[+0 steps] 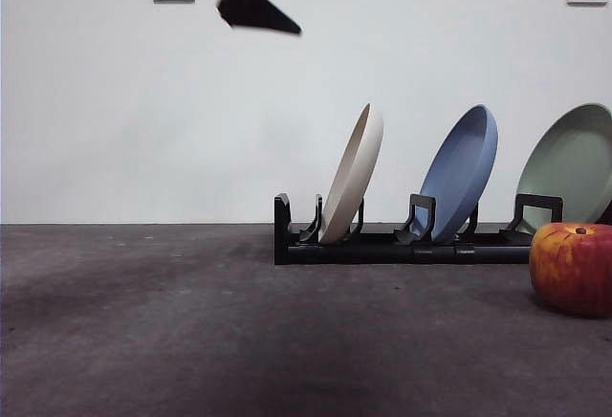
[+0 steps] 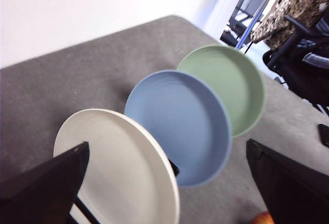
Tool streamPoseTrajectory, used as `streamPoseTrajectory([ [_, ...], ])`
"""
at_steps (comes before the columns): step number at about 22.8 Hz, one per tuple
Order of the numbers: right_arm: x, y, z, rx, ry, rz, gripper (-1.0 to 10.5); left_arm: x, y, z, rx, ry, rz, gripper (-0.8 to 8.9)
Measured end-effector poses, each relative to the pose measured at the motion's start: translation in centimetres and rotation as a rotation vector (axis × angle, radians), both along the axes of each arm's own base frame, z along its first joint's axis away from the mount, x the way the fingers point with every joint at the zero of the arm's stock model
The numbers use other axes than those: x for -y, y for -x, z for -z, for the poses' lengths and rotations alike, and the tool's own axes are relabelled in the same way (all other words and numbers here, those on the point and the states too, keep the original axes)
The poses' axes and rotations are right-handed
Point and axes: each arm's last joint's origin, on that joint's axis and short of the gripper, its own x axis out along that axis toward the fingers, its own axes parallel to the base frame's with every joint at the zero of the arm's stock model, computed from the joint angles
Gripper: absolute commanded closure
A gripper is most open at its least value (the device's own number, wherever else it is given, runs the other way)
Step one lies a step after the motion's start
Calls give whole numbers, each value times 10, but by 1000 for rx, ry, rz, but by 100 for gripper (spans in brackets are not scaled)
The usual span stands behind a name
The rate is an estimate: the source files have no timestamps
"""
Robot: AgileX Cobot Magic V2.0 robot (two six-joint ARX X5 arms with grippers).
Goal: Take the yellow plate from the plate rack,put the plate on the table,take the apple from the table,put the apple in the plate
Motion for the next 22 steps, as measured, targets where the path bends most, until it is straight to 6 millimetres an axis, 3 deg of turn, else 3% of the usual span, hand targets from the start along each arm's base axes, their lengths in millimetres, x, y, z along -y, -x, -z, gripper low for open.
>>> streamPoseTrajectory([
  [3,0,-2,1,-6,0,0,317,20,-24,36,-41,-31,-2,217],
  [9,0,-8,3,-27,1,1,317,43,-37,80,-90,-82,-9,218],
  [15,0,-10,4,-34,2,1,317,51,-40,95,-107,-116,-30,231],
  [17,0,-12,5,-44,2,1,317,55,-38,99,-119,-124,-21,361],
  [20,0,-15,6,-56,2,1,318,63,-34,100,-121,-126,-3,384],
  [22,-1,-17,8,-66,3,1,320,65,-32,100,-125,-127,7,494],
])
